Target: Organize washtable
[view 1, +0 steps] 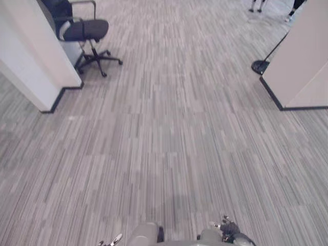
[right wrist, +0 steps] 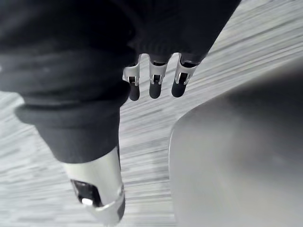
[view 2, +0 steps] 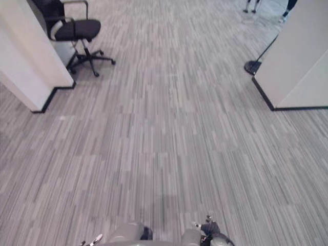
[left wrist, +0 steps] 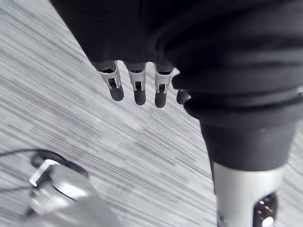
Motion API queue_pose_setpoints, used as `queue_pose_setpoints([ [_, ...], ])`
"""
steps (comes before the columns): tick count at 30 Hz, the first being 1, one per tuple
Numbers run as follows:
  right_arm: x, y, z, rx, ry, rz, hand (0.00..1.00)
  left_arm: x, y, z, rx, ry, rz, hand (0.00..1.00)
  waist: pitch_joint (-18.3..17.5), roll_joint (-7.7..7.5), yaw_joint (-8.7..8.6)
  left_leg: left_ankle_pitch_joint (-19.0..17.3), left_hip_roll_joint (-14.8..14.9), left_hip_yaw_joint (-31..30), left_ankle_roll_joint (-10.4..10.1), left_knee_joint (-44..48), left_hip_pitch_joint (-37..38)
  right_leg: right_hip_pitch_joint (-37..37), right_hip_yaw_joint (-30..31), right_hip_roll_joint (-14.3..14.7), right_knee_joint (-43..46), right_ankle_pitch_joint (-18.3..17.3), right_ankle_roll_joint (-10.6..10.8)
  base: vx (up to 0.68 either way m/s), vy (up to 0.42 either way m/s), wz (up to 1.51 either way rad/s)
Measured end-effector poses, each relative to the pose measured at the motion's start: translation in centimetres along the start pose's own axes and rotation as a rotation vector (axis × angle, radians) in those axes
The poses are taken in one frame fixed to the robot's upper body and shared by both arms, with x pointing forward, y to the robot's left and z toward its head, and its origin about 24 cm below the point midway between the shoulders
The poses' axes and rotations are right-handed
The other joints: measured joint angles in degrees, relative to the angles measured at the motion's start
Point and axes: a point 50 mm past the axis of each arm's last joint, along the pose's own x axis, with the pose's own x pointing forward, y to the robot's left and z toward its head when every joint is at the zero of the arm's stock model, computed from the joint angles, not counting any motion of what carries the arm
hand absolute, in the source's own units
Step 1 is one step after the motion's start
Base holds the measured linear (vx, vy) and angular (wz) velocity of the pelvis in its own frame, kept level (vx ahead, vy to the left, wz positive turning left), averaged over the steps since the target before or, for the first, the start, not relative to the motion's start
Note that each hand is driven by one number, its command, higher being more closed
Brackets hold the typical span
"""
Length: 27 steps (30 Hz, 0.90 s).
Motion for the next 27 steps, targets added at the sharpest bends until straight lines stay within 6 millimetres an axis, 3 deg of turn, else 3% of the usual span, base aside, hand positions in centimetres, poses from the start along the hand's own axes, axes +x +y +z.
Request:
queue_pose_setpoints([
  [1,-0.1,-0.2,0.6,0.008,-0.040,-0.010,0.00,0.1,-0.8,0.5,-0.007,-0.018,-0.020,0.00,-0.3,0.93,-0.37,0.0,0.5,-1.2,-0.1,-2.2,3.4,-3.6,-2.6,-0.9,-2.2,-1.9,-2.1,0.48,-0.134,0.58],
  [2,-0.1,-0.4,0.8,0.011,-0.057,-0.015,0.00,0.2,-1.3,1.0,-0.013,-0.031,-0.032,0.00,-0.2,0.66,-0.29,0.0,0.7,-2.2,-0.1,-3.1,5.4,-5.7,-3.9,-2.3,-6.1,-3.6,-3.6,0.48,-0.197,0.70],
  [4,-0.2,-0.4,1.1,0.021,-0.075,-0.020,0.00,0.4,-1.9,1.6,-0.017,-0.051,-0.043,0.00,-0.2,0.04,-0.24,-0.7,2.6,-4.3,-1.4,-3.8,9.8,-7.4,-7.4,-5.9,-25.1,-8.3,-7.0,0.52,-0.268,0.69],
  [5,-0.2,-0.5,1.0,0.030,-0.072,-0.025,0.00,0.4,-2.1,1.6,-0.019,-0.050,-0.047,0.00,-0.2,0.05,-0.01,-1.1,3.4,-4.9,-2.0,-3.8,10.8,-7.3,-7.9,-6.1,-30.8,-8.6,-7.2,0.54,-0.318,0.63],
  [7,-0.2,0.0,0.8,0.035,-0.058,-0.015,0.00,0.4,-1.8,1.6,-0.017,-0.052,-0.034,0.00,-0.2,-0.43,0.05,-2.4,5.4,-6.0,-4.3,-4.4,13.3,-6.0,-7.7,-5.8,-50.5,-7.0,-8.1,0.53,-0.372,0.53],
  [8,-0.4,0.5,0.1,0.041,-0.037,-0.005,0.00,0.2,-1.3,1.2,-0.022,-0.047,-0.016,0.00,-0.7,-1.62,-0.03,-3.5,5.7,-7.2,-6.0,-5.4,15.9,-4.2,-6.8,-6.3,-63.0,-2.6,-8.5,0.66,-0.493,0.41],
  [9,-0.4,0.3,0.2,0.035,-0.039,-0.009,0.00,0.0,-1.6,0.4,-0.049,-0.020,-0.002,0.00,-1.1,-0.44,0.33,-4.3,7.3,-8.9,-7.3,-5.3,17.8,-4.6,-7.4,-5.7,-58.8,1.2,-8.8,0.57,-0.397,0.27],
  [10,-0.3,0.1,0.6,0.027,-0.049,-0.013,0.00,0.0,-1.8,0.2,-0.070,-0.015,0.000,0.00,-1.5,0.24,0.15,-3.4,8.2,-9.3,-7.7,-4.7,17.7,-4.8,-8.0,-5.3,-57.1,-0.7,-9.1,0.66,-0.462,0.06],
  [11,-0.2,-0.1,0.9,0.022,-0.052,-0.016,0.00,-0.2,-2.4,-0.2,-0.077,-0.006,-0.010,0.00,-2.1,1.12,-0.04,0.1,9.1,-10.7,-8.0,-2.5,17.7,-5.8,-9.2,-4.7,-51.2,-6.2,-9.7,0.53,-0.376,0.03],
  [13,-0.1,-0.5,0.8,0.021,-0.046,-0.026,0.00,-0.3,-3.0,-0.5,-0.077,0.002,-0.024,0.00,-2.4,2.21,-0.02,3.8,10.1,-11.8,-8.3,3.7,15.8,-5.2,-9.9,-3.4,-48.3,-10.7,-10.4,0.53,-0.368,-0.01],
  [14,0.0,-0.7,1.0,0.016,-0.046,-0.031,0.00,-0.3,-3.0,-0.4,-0.076,0.004,-0.029,0.00,-2.5,3.75,-0.08,10.8,11.5,-11.9,-8.6,13.7,11.6,-2.6,-11.0,-1.3,-48.4,-13.3,-11.3,0.52,-0.279,-0.12],
  [15,-0.1,-1.0,0.7,0.017,-0.035,-0.039,0.00,-0.3,-2.8,-0.5,-0.084,0.004,-0.022,0.00,-2.3,4.36,0.00,23.6,13.5,-11.9,-11.8,24.5,5.9,1.4,-11.8,0.8,-50.6,-14.7,-12.2,0.51,-0.238,-0.14],
  [16,-0.1,-1.0,0.5,0.020,-0.029,-0.042,0.00,-0.2,-2.5,-0.4,-0.084,0.000,-0.014,0.00,-2.2,4.67,0.09,25.3,14.6,-11.3,-12.7,30.4,3.0,3.5,-12.0,2.0,-51.9,-15.2,-12.8,0.49,-0.180,-0.17],
  [17,-0.1,-0.9,0.4,0.021,-0.015,-0.046,0.00,-0.3,-2.5,-0.4,-0.082,0.003,-0.016,0.00,-2.0,4.83,0.40,23.9,16.2,-9.6,-11.1,39.5,-1.7,6.7,-12.2,3.5,-54.2,-15.5,-13.5,0.49,-0.135,-0.17],
  [18,-0.1,-0.5,0.1,0.011,0.005,-0.049,0.00,-0.3,-2.4,-0.5,-0.079,0.004,-0.022,0.00,-1.7,4.22,0.58,20.1,16.6,-7.2,-9.1,46.9,-6.9,11.6,-12.3,4.6,-57.9,-15.7,-13.8,0.59,-0.136,-0.05],
  [19,-0.2,-0.2,-0.6,-0.012,0.034,-0.040,0.00,-0.1,-1.9,-0.1,-0.053,-0.010,-0.022,0.00,-1.3,2.91,0.71,16.0,15.3,-4.6,-8.1,48.2,-10.9,16.4,-12.6,4.6,-62.5,-15.7,-13.7,0.47,-0.084,0.08],
  [21,-0.2,0.3,-1.2,-0.047,0.068,-0.022,0.00,-0.1,-1.9,0.1,-0.002,-0.015,-0.040,0.00,-1.3,1.64,1.61,12.0,13.2,-1.7,-7.8,43.9,-15.1,21.5,-12.5,4.5,-67.5,-15.1,-12.9,0.44,-0.029,0.09],
  [22,-0.1,0.8,-1.0,-0.091,0.074,0.002,0.00,-0.1,-1.7,0.4,0.020,-0.029,-0.042,0.00,-0.9,1.54,2.10,8.8,11.5,1.1,-7.9,32.8,-19.2,26.1,-13.2,4.6,-72.3,-14.9,-12.4,0.55,0.024,0.05],
  [24,0.1,1.8,-0.4,-0.111,0.058,0.032,0.00,-0.1,-1.7,0.5,0.032,-0.036,-0.046,0.00,-0.4,1.34,2.67,8.8,9.6,2.4,-8.0,18.6,-20.4,29.3,-13.7,4.2,-75.2,-15.0,-12.0,0.55,0.100,-0.03],
  [25,0.2,2.7,-0.1,-0.134,0.047,0.063,0.00,0.0,-1.8,0.6,0.038,-0.036,-0.049,0.00,-0.4,1.08,3.32,10.4,8.1,2.4,-8.4,3.2,-20.1,31.3,-13.8,3.7,-77.3,-15.2,-11.3,0.44,0.131,-0.18],
  [26,0.2,3.2,0.2,-0.141,0.040,0.077,0.00,0.0,-1.6,0.6,0.034,-0.038,-0.044,0.00,0.1,0.28,3.67,15.6,7.3,2.7,-7.2,-0.5,-19.8,32.4,-13.6,2.8,-77.9,-15.8,-10.2,0.70,0.223,-0.17],
  [27,0.1,4.7,0.3,-0.154,0.033,0.118,0.00,0.0,-0.9,0.7,0.035,-0.039,-0.029,0.00,0.0,-1.68,4.45,18.0,4.8,4.2,-6.6,-3.3,-18.2,33.6,-13.1,0.6,-78.6,-16.0,-9.7,0.49,0.141,0.02],
])
